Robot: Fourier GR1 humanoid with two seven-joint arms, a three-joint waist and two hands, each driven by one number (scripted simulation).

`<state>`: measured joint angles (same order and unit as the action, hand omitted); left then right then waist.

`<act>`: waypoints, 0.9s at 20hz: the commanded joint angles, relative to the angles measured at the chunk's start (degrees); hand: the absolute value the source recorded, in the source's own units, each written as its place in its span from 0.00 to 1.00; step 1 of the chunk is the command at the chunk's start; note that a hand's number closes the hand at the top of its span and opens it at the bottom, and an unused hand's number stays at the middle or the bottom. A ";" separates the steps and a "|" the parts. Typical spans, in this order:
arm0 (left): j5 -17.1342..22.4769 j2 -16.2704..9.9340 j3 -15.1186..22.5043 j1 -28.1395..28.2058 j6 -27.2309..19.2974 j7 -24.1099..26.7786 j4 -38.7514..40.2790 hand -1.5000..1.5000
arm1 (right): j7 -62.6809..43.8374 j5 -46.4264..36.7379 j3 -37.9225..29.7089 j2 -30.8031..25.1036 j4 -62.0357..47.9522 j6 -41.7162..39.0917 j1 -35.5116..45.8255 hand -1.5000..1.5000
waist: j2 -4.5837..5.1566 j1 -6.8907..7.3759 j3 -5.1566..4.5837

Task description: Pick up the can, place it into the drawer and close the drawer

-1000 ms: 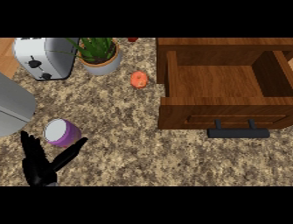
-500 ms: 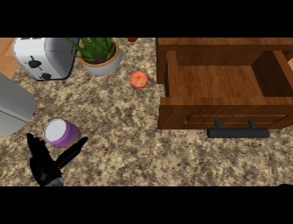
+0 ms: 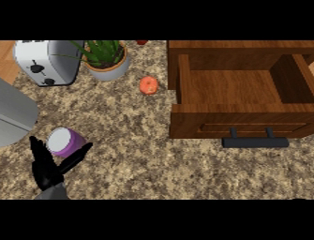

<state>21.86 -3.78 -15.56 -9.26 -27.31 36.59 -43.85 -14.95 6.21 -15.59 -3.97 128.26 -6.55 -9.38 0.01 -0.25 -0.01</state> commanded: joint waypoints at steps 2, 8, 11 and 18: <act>-0.09 -0.40 0.34 -5.17 4.43 1.82 7.76 0.00 | -1.75 1.01 -1.62 -0.98 0.23 0.38 1.87 0.00 | 0.05 -0.16 -0.03; 0.97 -4.84 -0.80 -10.54 10.71 0.53 13.03 1.00 | 0.61 2.92 -3.31 -0.24 -0.73 -1.00 0.50 0.00 | 0.05 -0.24 -0.02; 1.52 -4.41 -1.47 -12.98 14.34 4.03 16.44 1.00 | -4.26 2.55 -4.24 -2.56 0.40 0.82 4.05 0.00 | 0.11 -0.30 -0.05; -1.93 -3.58 2.35 -18.56 16.36 4.50 19.06 1.00 | -0.99 -0.27 -1.63 -0.87 0.08 -0.03 2.40 0.00 | 0.17 -0.93 -0.05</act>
<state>22.07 -8.04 -15.78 -24.24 -13.12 41.32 -26.48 -17.13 5.74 -16.96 -4.76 128.12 -5.53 -5.48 0.12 -0.61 -0.05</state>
